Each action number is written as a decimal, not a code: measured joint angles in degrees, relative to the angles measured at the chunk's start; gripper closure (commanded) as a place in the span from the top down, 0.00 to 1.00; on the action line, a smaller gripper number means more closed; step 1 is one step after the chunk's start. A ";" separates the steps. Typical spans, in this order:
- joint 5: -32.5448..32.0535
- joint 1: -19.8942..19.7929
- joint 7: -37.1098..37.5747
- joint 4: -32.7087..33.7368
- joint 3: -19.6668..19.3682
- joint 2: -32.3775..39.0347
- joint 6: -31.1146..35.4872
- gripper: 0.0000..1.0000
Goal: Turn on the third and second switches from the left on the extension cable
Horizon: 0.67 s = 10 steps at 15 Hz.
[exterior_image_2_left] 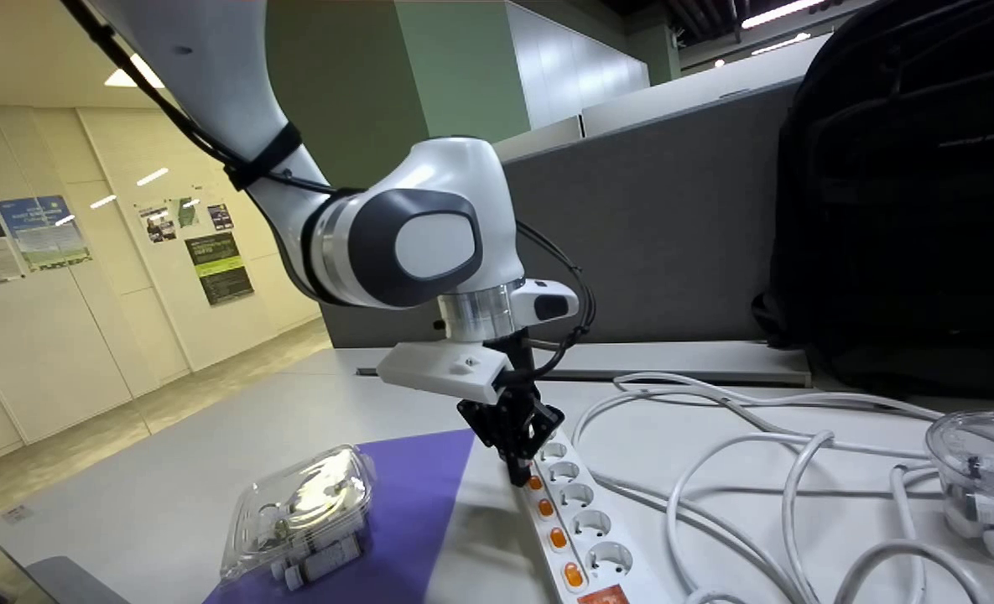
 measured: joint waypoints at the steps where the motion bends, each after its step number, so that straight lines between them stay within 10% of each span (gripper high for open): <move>1: 0.13 -0.22 -0.03 0.05 0.35 0.01 0.37 0.00; 10: 2.88 -2.69 -0.72 0.45 2.55 0.37 1.56 0.00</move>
